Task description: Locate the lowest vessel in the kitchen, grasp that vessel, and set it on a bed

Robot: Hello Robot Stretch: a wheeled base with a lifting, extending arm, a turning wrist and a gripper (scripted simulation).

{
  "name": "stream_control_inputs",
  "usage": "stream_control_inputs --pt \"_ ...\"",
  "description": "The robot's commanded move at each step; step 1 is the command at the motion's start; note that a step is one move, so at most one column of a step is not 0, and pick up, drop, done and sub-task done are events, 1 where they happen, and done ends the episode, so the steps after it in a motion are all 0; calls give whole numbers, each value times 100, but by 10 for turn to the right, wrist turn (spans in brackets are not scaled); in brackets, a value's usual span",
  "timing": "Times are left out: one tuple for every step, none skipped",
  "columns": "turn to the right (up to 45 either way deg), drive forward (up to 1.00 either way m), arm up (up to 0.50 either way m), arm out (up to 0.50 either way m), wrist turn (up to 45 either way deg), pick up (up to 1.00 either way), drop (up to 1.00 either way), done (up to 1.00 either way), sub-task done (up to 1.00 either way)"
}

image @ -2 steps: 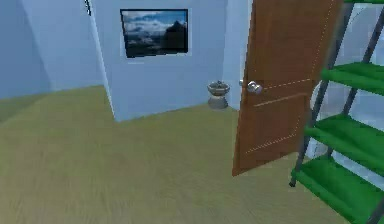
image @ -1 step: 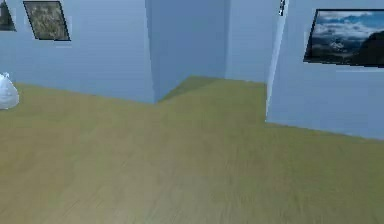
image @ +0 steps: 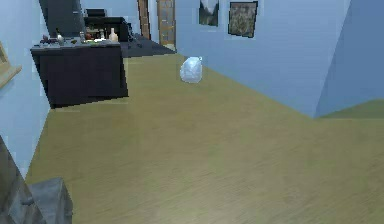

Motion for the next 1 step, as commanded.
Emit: stream_control_inputs --pt "-90 0 0 0 0 0 0 0 0"
